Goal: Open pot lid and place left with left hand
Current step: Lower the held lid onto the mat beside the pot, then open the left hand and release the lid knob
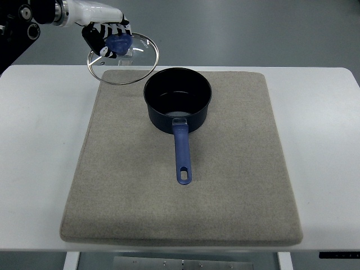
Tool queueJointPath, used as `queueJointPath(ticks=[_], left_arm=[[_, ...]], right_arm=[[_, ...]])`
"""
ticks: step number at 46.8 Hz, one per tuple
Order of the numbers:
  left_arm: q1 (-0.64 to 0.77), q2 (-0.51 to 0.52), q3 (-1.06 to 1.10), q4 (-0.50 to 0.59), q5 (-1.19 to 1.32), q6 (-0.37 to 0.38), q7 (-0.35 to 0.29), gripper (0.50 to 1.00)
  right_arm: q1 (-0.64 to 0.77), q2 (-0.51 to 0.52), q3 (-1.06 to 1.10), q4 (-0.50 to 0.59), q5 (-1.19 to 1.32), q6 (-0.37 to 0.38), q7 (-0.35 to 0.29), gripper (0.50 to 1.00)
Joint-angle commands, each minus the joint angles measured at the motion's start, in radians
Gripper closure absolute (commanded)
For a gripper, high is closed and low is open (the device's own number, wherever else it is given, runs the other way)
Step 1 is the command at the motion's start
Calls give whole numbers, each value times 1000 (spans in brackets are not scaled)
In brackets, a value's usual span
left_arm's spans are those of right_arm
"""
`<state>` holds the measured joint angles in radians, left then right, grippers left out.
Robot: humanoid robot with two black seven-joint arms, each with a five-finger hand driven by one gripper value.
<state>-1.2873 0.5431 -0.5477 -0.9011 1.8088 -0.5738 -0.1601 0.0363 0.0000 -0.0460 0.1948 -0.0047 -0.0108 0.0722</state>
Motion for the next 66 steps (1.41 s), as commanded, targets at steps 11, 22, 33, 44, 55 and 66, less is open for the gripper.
queueJointPath(ticks=[11,22,33,44,55,66], left_arm=[[72,41,-1,-4,7,5,-1,1000],[151,41,9,-2,12,69,-1,1000],[177,29,17,4,15,72,1,1000],[217,18,15,8,20,80,2,1000],[232,-19,15,8,17,86,2,990],[232,-15,15,8,9,87,2,705]], right_arm=[[-1,0,0,0,0,0,0,583],[1,0,0,0,0,0,0,583],[-1,0,0,0,0,0,0,583],[-1,0,0,0,0,0,0,583],[-1,0,0,0,0,0,0,583],[1,0,0,0,0,0,0,583]])
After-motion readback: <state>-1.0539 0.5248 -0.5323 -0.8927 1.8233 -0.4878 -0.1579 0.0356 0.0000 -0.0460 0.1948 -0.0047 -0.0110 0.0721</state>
